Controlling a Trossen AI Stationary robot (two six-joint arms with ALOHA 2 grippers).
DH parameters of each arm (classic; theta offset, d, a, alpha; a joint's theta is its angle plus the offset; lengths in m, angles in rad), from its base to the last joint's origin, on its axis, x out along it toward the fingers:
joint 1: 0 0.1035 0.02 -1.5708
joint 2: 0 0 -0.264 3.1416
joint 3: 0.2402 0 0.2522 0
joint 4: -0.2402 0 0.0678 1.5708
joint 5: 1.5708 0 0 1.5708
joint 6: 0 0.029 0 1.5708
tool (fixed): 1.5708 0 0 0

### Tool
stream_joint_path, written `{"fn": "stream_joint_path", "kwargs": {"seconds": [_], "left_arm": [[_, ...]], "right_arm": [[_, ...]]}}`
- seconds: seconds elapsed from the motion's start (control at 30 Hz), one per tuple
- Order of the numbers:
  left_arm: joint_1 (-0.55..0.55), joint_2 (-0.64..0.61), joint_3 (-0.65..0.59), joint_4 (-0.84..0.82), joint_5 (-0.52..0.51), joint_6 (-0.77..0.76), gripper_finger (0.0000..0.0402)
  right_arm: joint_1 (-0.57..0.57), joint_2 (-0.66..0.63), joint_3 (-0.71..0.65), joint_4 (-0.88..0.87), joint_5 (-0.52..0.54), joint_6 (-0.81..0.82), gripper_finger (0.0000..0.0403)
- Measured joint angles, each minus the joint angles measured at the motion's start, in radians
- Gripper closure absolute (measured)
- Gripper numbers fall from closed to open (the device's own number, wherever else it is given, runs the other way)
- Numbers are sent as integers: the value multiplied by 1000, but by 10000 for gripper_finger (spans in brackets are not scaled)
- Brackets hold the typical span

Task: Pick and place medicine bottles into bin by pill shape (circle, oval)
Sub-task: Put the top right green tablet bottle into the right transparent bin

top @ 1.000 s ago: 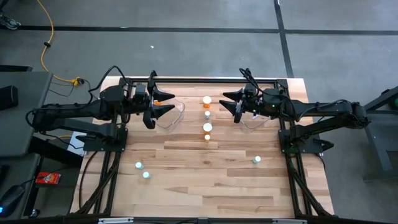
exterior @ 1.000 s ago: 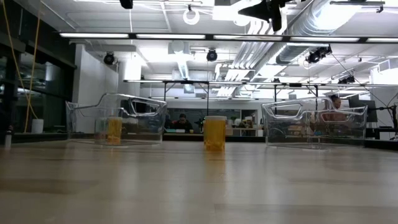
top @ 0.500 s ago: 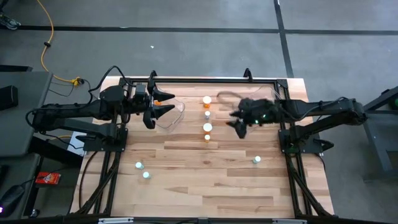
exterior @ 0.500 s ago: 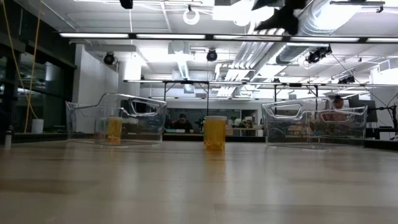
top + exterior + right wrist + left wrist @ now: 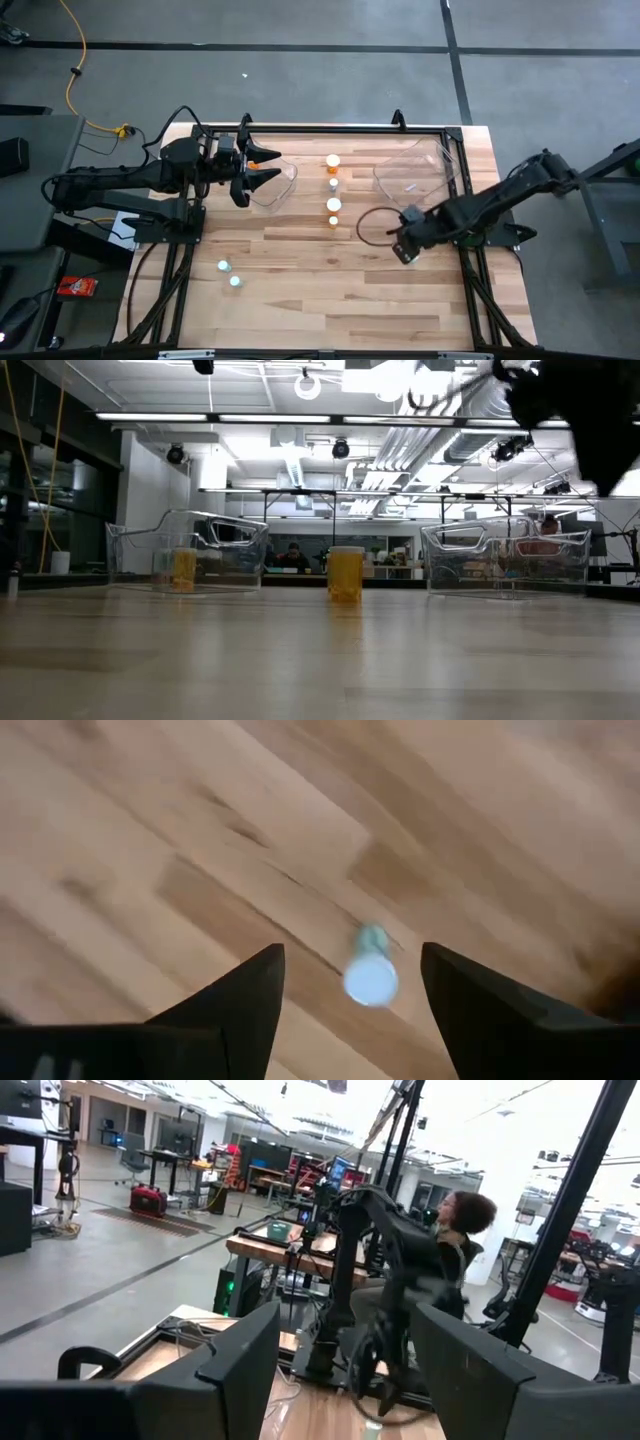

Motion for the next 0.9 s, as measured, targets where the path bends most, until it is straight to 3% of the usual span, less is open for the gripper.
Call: {"fn": "stream_joint_path", "kwargs": {"seconds": [0.2, 0.5, 0.9], "left_arm": [[0, 0, 0, 0, 0, 0, 188], [0, 0, 0, 0, 0, 0, 188], [0, 0, 0, 0, 0, 0, 188]], "right_arm": [[51, 68, -48, 3, -16, 161, 174], [52, 191, -48, 67, -127, 161, 174], [47, 253, -48, 69, -103, 162, 187]]}}
